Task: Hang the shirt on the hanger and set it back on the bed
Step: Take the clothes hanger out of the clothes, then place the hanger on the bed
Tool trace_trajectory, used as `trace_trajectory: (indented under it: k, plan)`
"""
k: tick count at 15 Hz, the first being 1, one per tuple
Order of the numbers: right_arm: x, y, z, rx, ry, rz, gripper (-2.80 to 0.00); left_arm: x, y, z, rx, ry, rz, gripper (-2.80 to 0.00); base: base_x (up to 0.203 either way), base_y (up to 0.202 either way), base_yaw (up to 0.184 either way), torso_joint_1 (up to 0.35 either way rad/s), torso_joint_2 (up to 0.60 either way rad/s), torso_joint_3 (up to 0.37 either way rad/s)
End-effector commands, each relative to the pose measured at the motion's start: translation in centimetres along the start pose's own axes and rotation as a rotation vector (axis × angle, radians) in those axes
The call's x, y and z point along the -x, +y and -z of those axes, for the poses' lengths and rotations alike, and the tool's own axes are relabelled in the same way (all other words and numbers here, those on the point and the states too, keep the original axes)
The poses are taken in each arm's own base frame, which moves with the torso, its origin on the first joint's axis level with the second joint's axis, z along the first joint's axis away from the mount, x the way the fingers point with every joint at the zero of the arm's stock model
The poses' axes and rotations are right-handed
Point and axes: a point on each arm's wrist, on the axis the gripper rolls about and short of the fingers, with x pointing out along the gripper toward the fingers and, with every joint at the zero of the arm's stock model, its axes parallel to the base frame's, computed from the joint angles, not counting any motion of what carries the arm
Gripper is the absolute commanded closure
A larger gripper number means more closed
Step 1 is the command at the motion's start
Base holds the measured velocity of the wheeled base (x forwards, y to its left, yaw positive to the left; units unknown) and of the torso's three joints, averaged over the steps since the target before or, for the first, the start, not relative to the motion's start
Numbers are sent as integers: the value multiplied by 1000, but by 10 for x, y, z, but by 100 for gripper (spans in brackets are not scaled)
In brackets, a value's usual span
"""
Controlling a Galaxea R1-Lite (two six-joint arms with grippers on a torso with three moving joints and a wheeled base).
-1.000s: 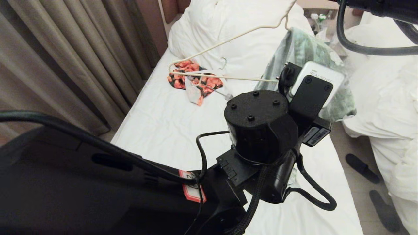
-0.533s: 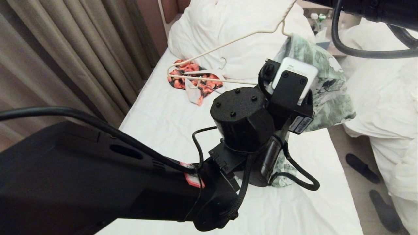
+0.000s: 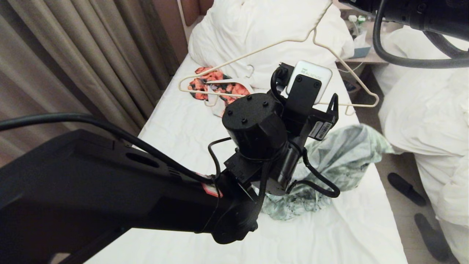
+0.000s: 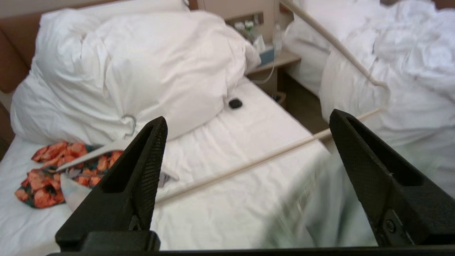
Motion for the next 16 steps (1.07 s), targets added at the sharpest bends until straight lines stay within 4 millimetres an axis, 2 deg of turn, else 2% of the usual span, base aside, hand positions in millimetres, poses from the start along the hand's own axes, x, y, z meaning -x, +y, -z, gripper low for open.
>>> trace_trajectory:
  k: [1,4,10,11,14,16]
  plan:
    - [-3,-1,2,-11,-4,1,0,3,1,2,-3,3,-5,-280,0,0,0,0,0,0]
    - [-10,-3,2,-41,-71,6,0,14,0,5,-10,23,14,-280,0,0,0,0,0,0]
    - [-12,-14,11,34,-58,56,0,26,4,11,-11,32,6,-280,0,0,0,0,0,0]
    - [-12,-14,10,40,-60,57,0,29,5,13,-11,33,5,0,0,0,0,0,0,0]
    - [-12,-15,11,42,-58,68,0,37,10,16,-7,57,4,0,0,0,0,0,0,0]
    - [-12,-16,16,62,-40,84,0,45,19,26,17,101,2,0,0,0,0,0,0,0]
